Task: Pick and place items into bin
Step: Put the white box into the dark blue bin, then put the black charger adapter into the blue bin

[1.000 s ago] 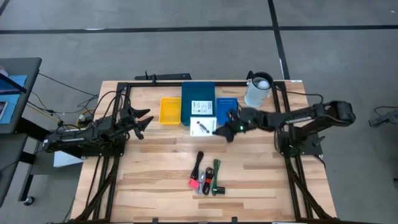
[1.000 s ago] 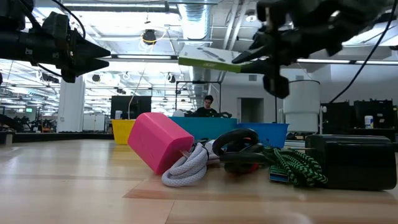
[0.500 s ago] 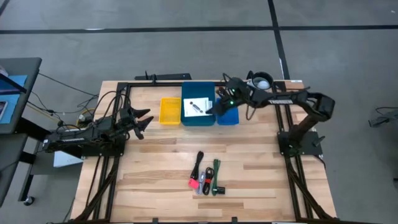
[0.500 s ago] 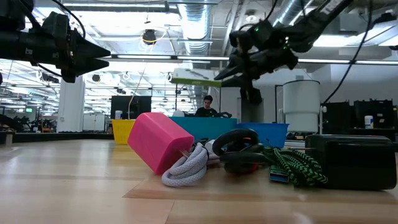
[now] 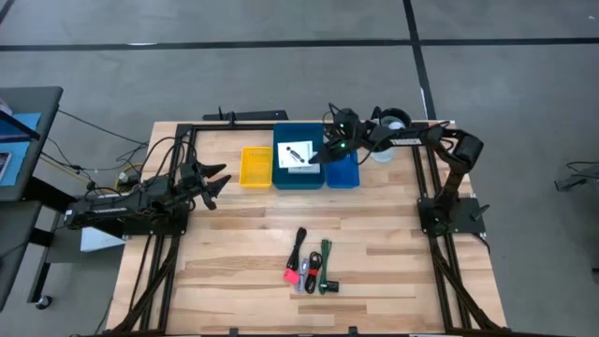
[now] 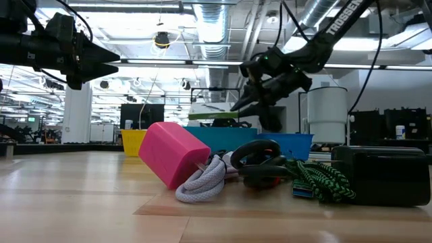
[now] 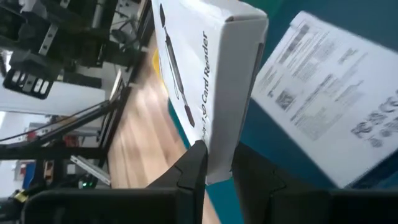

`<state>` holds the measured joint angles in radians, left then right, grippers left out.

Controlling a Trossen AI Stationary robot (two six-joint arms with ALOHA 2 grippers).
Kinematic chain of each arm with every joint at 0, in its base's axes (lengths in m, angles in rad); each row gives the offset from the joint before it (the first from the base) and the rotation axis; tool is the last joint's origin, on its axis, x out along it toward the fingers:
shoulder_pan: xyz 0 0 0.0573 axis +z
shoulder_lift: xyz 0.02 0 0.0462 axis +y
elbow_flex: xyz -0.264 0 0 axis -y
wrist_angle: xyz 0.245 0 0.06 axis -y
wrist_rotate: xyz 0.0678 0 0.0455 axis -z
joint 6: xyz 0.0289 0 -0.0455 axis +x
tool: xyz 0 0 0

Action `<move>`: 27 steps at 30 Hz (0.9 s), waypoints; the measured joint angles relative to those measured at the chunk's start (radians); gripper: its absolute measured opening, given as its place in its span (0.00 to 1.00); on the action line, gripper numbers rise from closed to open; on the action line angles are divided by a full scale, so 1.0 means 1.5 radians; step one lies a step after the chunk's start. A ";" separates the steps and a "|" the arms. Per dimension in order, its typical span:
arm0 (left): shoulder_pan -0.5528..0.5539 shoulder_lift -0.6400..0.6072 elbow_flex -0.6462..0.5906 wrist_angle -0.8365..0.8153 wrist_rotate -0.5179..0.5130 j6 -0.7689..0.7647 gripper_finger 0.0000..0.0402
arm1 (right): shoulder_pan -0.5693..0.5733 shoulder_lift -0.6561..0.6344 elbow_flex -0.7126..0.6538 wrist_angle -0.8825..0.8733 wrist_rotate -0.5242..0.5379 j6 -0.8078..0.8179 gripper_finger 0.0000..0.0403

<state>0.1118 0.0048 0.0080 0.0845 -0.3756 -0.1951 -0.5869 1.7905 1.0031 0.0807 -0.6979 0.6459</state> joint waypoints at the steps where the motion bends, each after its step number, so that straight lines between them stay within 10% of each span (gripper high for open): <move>1: 0.000 0.000 0.000 0.000 0.000 0.000 0.53 | 0.000 -0.001 0.000 0.000 0.000 0.000 0.16; 27: 0.000 0.000 0.000 0.000 0.000 0.000 0.53 | 0.064 -0.064 -0.001 0.034 -0.022 -0.050 0.45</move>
<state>0.1119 0.0048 0.0080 0.0845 -0.3759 -0.1951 -0.4909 1.6948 1.0014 0.1311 -0.7305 0.5712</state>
